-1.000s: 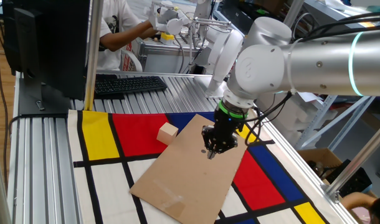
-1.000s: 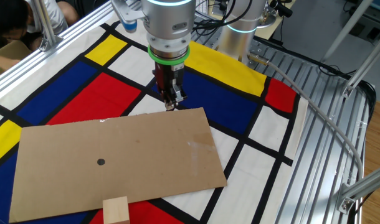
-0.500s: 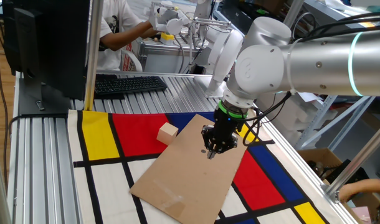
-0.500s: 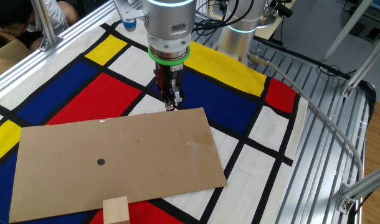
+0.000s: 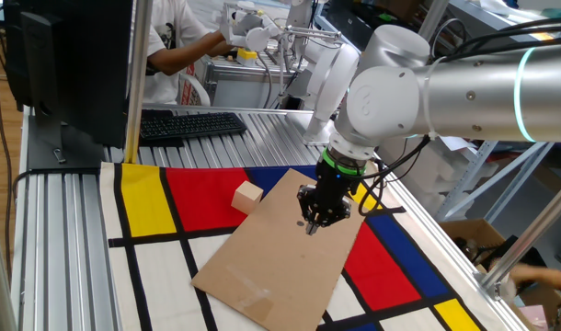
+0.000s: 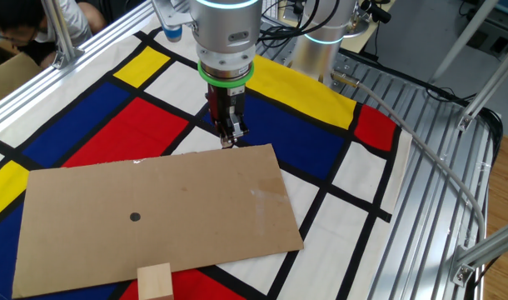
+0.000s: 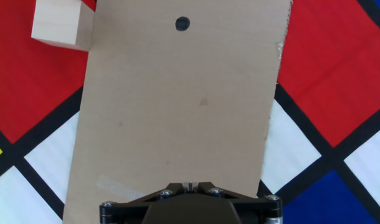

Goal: Grab the block and place it at the designated location

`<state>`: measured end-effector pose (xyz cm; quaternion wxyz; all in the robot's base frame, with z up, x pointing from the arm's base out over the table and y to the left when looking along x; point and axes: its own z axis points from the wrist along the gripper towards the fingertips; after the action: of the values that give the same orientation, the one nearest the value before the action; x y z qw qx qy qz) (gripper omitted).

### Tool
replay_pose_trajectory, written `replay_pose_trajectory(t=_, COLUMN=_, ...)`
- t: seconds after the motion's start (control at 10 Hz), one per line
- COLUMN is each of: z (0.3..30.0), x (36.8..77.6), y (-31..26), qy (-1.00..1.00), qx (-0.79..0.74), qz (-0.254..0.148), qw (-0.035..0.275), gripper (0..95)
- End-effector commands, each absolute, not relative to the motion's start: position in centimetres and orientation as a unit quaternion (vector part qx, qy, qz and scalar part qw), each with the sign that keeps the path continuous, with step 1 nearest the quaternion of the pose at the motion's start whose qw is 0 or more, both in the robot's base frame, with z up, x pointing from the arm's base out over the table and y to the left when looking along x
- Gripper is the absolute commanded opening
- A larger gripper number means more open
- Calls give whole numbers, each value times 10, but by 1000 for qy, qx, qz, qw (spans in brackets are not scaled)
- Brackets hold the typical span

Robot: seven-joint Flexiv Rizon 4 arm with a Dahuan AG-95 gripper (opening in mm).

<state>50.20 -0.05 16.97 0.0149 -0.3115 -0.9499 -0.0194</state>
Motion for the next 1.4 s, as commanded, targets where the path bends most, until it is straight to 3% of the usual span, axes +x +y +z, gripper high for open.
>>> replay_pose_trajectory(t=0.1, z=170, x=502, y=-1, qy=-950, qx=-311, qz=-19, qw=14, gripper=0)
replay_pose_trajectory(t=1.4, z=168, x=506, y=-2, qy=-936, qx=-352, qz=-8, qw=12, gripper=0)
